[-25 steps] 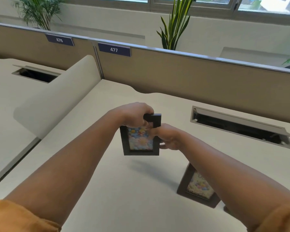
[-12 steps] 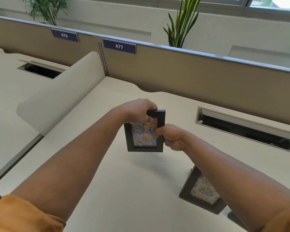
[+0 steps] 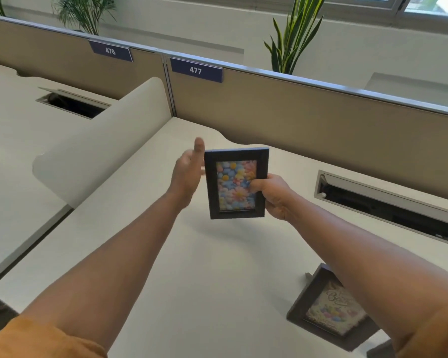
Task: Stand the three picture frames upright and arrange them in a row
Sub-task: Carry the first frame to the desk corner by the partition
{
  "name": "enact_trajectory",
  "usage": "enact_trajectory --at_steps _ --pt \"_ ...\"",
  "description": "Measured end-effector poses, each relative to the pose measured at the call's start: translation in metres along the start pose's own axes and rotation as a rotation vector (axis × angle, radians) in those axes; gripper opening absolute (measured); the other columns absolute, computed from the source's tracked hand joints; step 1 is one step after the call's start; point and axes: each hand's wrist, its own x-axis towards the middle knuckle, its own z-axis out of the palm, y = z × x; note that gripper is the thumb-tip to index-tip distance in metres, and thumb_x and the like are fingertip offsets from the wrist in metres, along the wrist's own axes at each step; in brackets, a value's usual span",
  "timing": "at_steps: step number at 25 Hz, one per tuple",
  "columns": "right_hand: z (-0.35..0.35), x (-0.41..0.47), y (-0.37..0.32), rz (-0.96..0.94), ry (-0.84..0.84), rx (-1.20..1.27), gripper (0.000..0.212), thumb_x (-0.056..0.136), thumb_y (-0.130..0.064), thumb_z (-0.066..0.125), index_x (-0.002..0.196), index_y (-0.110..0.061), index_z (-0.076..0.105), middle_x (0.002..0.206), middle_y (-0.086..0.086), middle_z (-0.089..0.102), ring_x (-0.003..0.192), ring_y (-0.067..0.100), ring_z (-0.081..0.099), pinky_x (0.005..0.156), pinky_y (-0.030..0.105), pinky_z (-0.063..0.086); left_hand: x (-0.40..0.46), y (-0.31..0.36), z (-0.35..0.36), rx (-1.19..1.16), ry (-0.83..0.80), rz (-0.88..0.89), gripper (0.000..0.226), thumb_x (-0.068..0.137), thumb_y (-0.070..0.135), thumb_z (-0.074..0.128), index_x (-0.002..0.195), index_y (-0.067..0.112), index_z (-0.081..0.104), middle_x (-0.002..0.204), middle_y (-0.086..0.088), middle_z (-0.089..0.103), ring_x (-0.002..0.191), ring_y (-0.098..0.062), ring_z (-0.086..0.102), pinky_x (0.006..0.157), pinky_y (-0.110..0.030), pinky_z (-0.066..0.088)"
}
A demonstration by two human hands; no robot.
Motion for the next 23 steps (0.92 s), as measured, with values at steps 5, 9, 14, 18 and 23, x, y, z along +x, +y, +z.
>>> enact_trajectory --at_steps 5,9,14,18,23 --pt "0.024 0.048 -0.007 -0.022 -0.096 0.032 0.037 0.088 0.009 0.057 0.119 -0.009 0.063 0.116 0.012 0.074 0.107 0.032 0.072 0.076 0.044 0.062 0.018 -0.056 -0.006 -0.25 -0.261 -0.194 0.087 0.08 0.084 0.01 0.128 0.035 0.065 0.122 0.004 0.075 0.108 -0.018 0.074 0.092 -0.036 0.056" --pt "0.046 0.092 -0.008 -0.032 -0.182 0.024 0.039 0.091 0.011 0.05 0.124 -0.007 0.06 0.122 0.014 0.071 0.112 0.034 0.068 0.081 0.045 0.06 0.055 -0.065 -0.026 -0.347 -0.231 -0.202 0.09 0.074 0.083 0.013 0.13 0.034 0.063 0.122 0.006 0.075 0.108 -0.019 0.075 0.091 -0.036 0.058" --pt "0.077 0.156 -0.001 -0.056 -0.171 0.052 0.033 0.093 0.009 0.05 0.117 -0.009 0.062 0.124 0.013 0.07 0.113 0.033 0.067 0.081 0.042 0.06 0.111 -0.088 -0.046 -0.371 -0.13 -0.28 0.077 0.094 0.074 0.009 0.115 0.033 0.071 0.108 0.008 0.08 0.099 -0.019 0.077 0.088 -0.038 0.059" --pt "0.095 0.194 0.002 -0.066 -0.204 -0.007 0.03 0.097 0.006 0.049 0.117 -0.012 0.062 0.121 0.008 0.069 0.114 0.031 0.065 0.083 0.039 0.059 0.14 -0.115 -0.051 -0.416 0.022 -0.268 0.055 0.107 0.056 0.022 0.111 0.032 0.071 0.103 0.009 0.08 0.1 -0.018 0.076 0.086 -0.037 0.059" --pt "0.105 0.217 0.003 -0.086 -0.227 -0.038 0.032 0.099 0.004 0.05 0.127 -0.007 0.059 0.117 0.006 0.07 0.105 0.025 0.069 0.071 0.03 0.061 0.158 -0.133 -0.056 -0.446 0.059 -0.279 0.052 0.108 0.051 0.024 0.111 0.028 0.07 0.101 0.009 0.08 0.093 -0.014 0.078 0.076 -0.031 0.06"
